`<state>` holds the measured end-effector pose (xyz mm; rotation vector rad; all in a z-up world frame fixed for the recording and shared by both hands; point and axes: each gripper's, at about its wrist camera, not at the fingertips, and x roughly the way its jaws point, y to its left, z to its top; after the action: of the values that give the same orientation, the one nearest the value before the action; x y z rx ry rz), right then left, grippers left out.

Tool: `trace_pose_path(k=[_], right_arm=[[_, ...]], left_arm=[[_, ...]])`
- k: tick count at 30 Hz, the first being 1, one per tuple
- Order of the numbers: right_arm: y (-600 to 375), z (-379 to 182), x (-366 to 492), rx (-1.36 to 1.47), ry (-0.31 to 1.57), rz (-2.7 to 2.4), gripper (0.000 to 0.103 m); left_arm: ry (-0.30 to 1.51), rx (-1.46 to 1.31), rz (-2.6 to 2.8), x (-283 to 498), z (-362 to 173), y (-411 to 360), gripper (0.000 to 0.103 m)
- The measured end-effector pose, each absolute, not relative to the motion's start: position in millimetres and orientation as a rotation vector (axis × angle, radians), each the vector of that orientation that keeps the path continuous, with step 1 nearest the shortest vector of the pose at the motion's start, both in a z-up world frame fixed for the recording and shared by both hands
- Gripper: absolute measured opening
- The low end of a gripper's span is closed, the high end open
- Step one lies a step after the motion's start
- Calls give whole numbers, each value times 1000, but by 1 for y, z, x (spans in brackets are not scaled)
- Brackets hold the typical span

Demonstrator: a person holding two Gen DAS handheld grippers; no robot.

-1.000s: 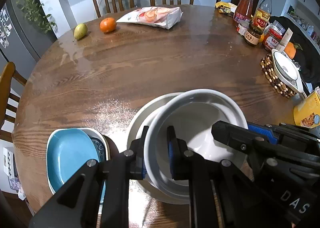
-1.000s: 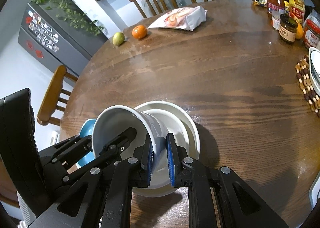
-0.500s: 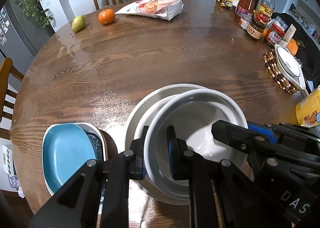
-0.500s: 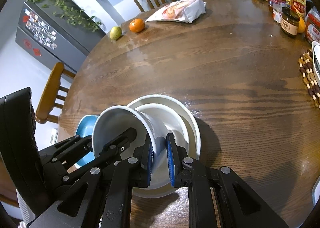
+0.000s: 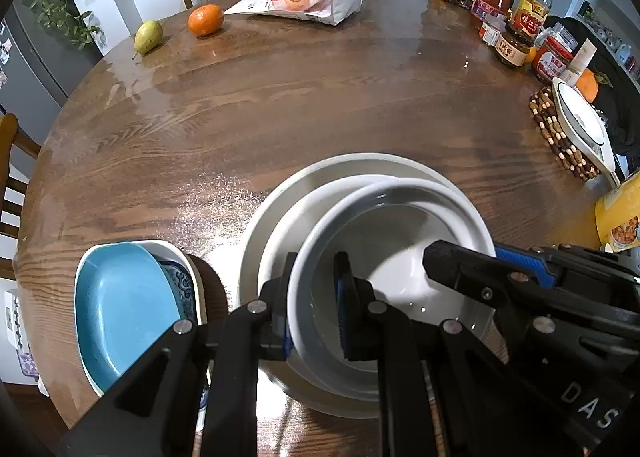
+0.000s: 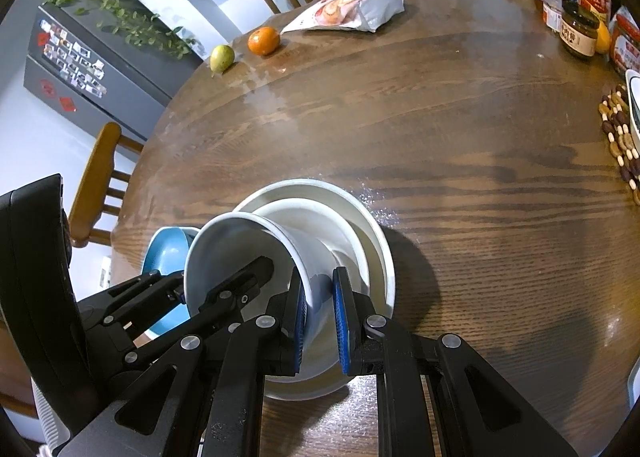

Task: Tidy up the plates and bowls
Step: 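Lower the ramekin into the smaller white bowl with the left tool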

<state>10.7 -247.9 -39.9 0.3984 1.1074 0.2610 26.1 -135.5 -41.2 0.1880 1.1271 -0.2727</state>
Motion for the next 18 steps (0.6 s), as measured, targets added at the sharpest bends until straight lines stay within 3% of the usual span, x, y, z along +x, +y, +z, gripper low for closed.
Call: trace_pose_path(k=[18], right_arm=[[-247,-44,14,394,1131,251,15]], left_arm=[[1145,192,-282,28,-47,-137,14]])
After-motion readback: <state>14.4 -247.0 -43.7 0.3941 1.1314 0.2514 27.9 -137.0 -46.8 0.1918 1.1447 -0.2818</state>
